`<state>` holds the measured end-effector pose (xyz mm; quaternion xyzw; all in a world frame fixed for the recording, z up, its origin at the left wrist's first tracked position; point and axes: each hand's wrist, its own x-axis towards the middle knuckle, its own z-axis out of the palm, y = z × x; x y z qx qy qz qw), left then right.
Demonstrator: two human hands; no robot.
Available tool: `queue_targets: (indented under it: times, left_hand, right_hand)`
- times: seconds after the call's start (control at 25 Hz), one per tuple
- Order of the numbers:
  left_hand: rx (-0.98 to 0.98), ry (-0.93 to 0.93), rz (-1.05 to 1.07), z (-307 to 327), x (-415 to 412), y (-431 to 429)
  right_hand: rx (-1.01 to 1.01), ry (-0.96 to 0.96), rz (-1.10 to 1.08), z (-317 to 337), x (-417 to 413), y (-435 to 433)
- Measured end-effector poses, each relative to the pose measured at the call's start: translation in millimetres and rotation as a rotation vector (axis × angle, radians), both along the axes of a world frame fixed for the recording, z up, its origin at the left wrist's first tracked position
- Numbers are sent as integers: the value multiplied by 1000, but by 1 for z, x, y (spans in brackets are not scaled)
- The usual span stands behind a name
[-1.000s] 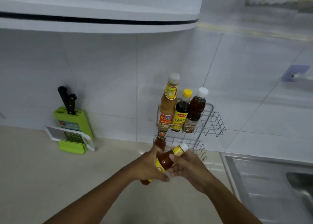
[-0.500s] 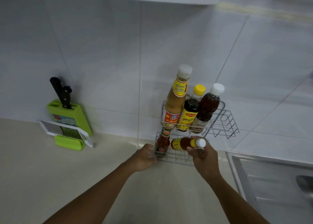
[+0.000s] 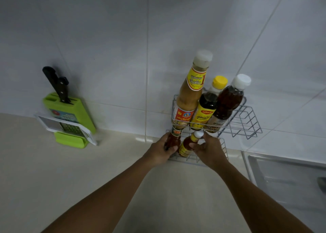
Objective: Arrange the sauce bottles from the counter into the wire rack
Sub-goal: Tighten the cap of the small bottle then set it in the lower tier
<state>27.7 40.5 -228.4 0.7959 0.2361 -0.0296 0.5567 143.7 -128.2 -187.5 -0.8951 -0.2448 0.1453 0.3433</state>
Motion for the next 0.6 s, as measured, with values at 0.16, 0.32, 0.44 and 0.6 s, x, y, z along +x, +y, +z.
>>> queue_targets:
  times: [0.16, 0.32, 0.44, 0.6]
  left_hand:
    - [27, -21, 56, -2, 5, 0]
    - [42, -12, 50, -5, 5, 1]
    - [29, -2, 40, -5, 4, 2]
    - [18, 45, -42, 2, -3, 2]
  right_hand:
    - [-32, 29, 48, -7, 7, 6]
    - [-47, -7, 110, -12, 7, 9]
    - [-43, 15, 98, -13, 8, 9]
    - [-76, 62, 100, -13, 10, 4]
